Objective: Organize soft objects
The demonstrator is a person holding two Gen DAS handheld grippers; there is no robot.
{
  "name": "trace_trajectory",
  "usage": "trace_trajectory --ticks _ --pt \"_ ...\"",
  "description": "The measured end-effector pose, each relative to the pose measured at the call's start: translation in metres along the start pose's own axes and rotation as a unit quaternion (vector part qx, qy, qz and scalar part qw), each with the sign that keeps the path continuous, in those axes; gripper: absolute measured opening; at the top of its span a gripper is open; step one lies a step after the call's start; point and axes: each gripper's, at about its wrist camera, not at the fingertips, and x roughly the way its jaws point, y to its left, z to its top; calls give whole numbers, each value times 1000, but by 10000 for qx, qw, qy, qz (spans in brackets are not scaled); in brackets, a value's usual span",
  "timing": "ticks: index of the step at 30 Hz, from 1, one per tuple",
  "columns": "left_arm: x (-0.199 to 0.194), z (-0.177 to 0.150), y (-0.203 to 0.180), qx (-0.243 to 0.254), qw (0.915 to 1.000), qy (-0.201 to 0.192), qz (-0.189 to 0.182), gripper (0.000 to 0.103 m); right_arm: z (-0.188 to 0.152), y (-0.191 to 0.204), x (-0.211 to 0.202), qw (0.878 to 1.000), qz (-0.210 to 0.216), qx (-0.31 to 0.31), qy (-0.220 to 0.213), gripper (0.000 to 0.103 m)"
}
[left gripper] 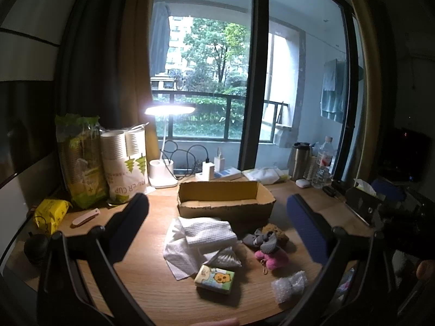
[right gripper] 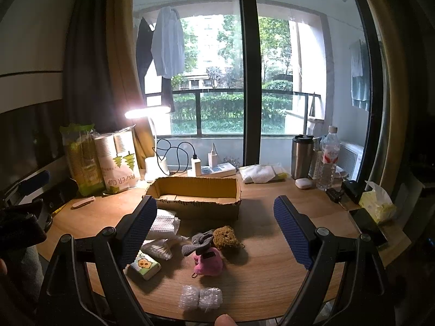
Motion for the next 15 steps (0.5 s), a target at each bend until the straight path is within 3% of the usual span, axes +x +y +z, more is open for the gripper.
trace_trajectory --ticks 15 --pt "-3 1 -3 34 10000 4 -56 102 -1 2 1 10000 11 -7 21 90"
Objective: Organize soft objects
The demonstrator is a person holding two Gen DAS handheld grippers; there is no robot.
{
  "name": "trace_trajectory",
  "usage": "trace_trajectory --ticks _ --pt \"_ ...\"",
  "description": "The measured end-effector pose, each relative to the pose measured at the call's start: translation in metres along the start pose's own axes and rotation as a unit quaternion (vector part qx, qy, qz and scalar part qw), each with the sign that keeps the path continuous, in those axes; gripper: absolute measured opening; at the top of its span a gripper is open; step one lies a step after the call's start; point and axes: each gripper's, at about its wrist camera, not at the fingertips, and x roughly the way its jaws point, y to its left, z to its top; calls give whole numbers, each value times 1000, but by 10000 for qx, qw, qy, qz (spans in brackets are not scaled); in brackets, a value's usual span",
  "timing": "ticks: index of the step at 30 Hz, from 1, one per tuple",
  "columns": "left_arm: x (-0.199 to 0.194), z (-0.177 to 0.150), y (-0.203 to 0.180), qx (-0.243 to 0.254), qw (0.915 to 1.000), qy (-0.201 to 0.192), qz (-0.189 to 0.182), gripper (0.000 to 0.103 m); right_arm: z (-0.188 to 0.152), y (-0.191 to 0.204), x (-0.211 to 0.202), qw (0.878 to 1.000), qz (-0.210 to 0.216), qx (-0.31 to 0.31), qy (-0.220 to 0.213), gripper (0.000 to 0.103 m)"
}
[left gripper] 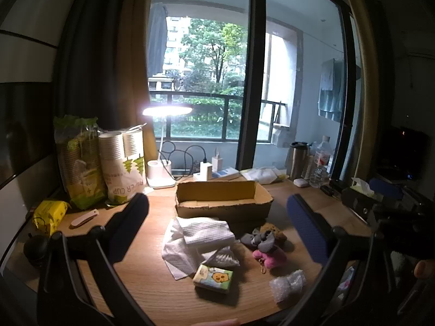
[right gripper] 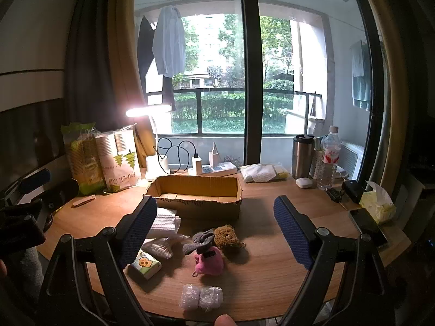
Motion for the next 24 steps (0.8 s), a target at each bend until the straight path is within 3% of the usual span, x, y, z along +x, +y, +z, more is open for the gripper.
trace_trajectory --ticks 24 --pt "-3 -2 -5 30 10000 -2 -67 102 -2 2 0 10000 36 -8 12 90"
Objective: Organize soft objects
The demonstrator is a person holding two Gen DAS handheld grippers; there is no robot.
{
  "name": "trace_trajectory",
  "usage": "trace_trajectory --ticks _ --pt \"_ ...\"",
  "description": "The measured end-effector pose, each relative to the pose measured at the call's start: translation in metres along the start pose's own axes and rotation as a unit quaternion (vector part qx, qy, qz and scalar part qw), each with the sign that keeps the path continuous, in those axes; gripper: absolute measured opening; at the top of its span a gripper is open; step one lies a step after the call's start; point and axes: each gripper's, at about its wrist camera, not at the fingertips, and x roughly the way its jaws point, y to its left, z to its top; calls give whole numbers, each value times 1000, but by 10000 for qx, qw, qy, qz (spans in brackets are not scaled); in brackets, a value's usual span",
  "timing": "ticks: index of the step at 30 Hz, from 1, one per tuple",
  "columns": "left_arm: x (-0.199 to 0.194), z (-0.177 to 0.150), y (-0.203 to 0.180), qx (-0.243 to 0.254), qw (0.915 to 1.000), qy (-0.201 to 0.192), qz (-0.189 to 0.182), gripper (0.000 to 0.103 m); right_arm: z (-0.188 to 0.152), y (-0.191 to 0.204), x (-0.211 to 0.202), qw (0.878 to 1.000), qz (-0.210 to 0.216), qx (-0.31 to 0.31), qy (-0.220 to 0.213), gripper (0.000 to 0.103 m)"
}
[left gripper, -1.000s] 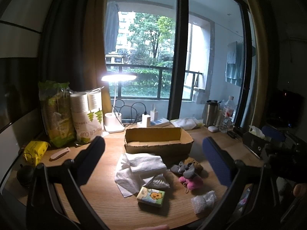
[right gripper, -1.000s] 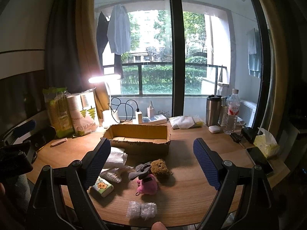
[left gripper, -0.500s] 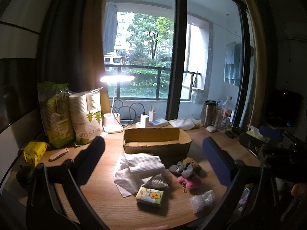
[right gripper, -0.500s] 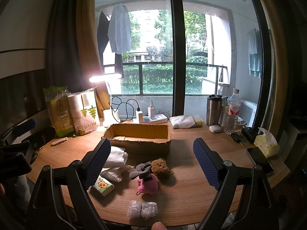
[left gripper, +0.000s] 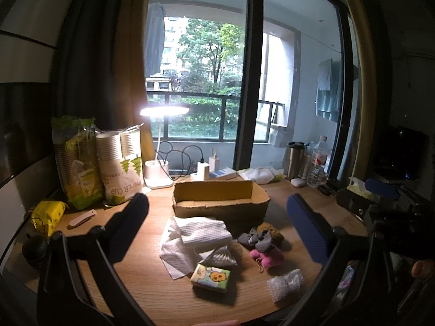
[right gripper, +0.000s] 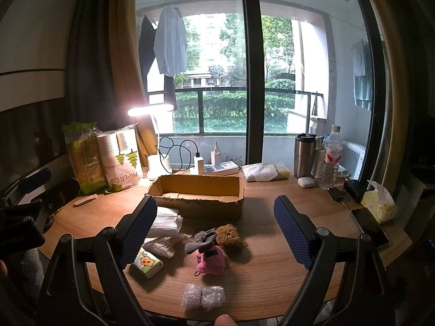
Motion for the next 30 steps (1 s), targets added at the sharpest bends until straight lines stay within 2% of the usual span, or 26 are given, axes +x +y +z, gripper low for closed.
trace_trajectory --ticks 13,19,30 --pt "2 1 -1 16 10000 46 -20 102 -2 -2 2 10000 34 17 67 90" --pt "10 -6 0 16 9998 208 9 102 -7 -5 6 9998 46 31 168 90" --pt "51 -43 6 -24 9952 975 66 102 -52 -5 47 9948 108 -62 1012 90"
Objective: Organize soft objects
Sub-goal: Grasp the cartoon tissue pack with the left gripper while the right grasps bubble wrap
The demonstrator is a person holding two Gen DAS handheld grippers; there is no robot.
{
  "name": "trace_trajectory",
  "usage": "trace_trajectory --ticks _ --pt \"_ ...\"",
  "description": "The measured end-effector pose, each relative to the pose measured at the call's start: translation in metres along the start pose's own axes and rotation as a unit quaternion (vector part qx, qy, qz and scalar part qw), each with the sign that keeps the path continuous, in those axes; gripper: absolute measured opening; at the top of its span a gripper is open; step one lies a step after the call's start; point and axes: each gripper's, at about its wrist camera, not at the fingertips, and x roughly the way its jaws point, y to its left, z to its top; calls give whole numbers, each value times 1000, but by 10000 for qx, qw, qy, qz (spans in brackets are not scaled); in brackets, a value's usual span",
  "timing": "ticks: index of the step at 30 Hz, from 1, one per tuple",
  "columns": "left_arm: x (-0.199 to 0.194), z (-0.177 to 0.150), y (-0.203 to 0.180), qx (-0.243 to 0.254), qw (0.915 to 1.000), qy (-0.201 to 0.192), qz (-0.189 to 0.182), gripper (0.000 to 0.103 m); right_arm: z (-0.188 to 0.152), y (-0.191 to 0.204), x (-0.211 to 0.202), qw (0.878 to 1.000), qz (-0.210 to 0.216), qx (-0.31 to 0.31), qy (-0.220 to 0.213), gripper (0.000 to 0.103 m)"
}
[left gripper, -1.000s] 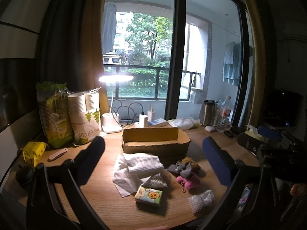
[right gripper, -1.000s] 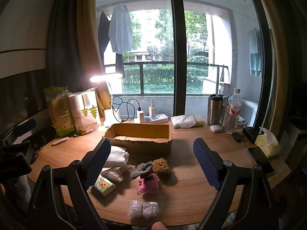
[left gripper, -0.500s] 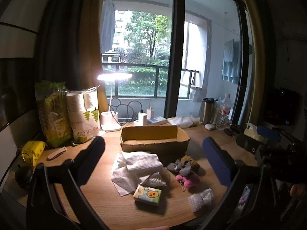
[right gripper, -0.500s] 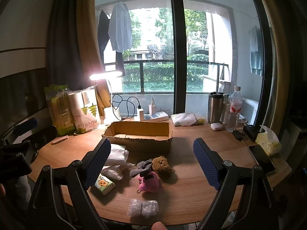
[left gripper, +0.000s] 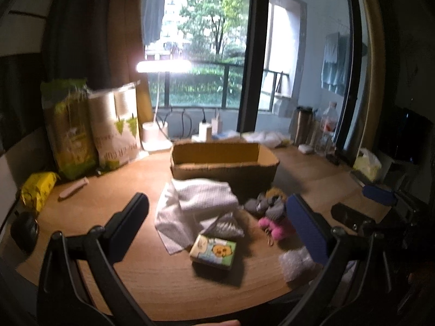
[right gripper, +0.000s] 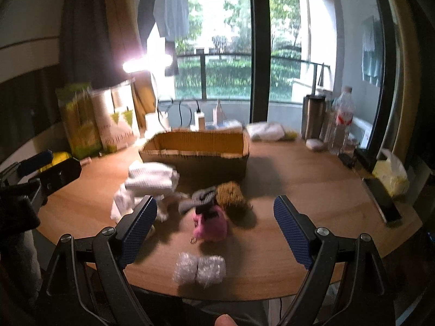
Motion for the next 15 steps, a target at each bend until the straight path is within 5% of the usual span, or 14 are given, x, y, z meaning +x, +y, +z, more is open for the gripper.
trace_trajectory --ticks 15 --pt "79 -51 14 20 9920 1259 53 102 -48 3 65 9922 215 28 1227 90"
